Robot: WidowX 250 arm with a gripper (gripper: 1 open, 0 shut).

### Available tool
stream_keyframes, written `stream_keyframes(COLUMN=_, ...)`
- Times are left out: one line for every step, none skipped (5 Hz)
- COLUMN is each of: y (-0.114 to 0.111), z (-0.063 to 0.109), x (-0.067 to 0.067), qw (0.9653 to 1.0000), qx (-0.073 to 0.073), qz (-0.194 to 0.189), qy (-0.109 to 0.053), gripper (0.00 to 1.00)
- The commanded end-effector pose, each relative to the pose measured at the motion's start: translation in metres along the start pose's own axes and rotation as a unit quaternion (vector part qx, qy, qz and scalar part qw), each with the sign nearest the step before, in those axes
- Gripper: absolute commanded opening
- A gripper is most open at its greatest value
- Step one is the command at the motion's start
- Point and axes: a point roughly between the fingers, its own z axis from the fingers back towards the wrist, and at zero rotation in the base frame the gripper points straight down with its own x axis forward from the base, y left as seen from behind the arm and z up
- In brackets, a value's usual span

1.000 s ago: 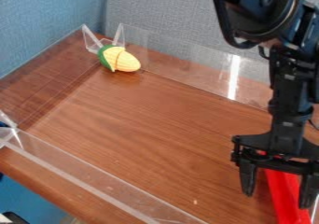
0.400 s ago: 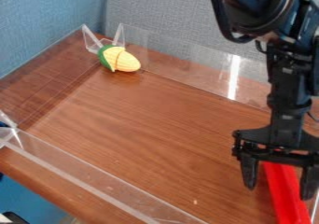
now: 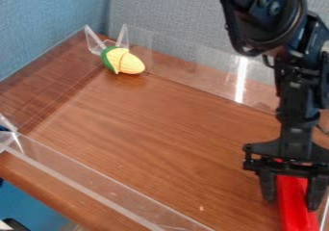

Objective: Put the red object to the left side of the table

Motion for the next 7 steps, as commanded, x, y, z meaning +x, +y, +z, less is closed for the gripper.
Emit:
stream_keyframes(y=-0.001, z=0.013, x=0.005, qw=0.9998, qx=-0.007, qz=-0.004, qy=-0.018, gripper=0.00)
stream_keyframes(y=0.000, z=0.018, x=0.004, qw=0.9998, qx=-0.007, qz=-0.008, qy=-0.019, gripper=0.00)
stream_keyframes(y=0.001, z=0.022, x=0.002, qw=0.9997, qx=-0.006, qz=-0.012, qy=-0.021, gripper=0.00)
stream_keyframes(y=0.002, z=0.028, x=0.001, qw=0.9996, qx=-0.006, qz=-0.016, qy=-0.024, gripper=0.00)
stream_keyframes(y=0.003, z=0.033, x=-0.001, qw=0.9994, qx=-0.005, qz=-0.020, qy=-0.027, gripper=0.00)
stream_keyframes(y=0.004, z=0.042, x=-0.002, qw=0.9991, qx=-0.008, qz=-0.025, qy=-0.033, gripper=0.00)
stream_keyframes(y=0.005, z=0.051, x=-0.003, qw=0.9988, qx=-0.009, qz=-0.028, qy=-0.040, gripper=0.00)
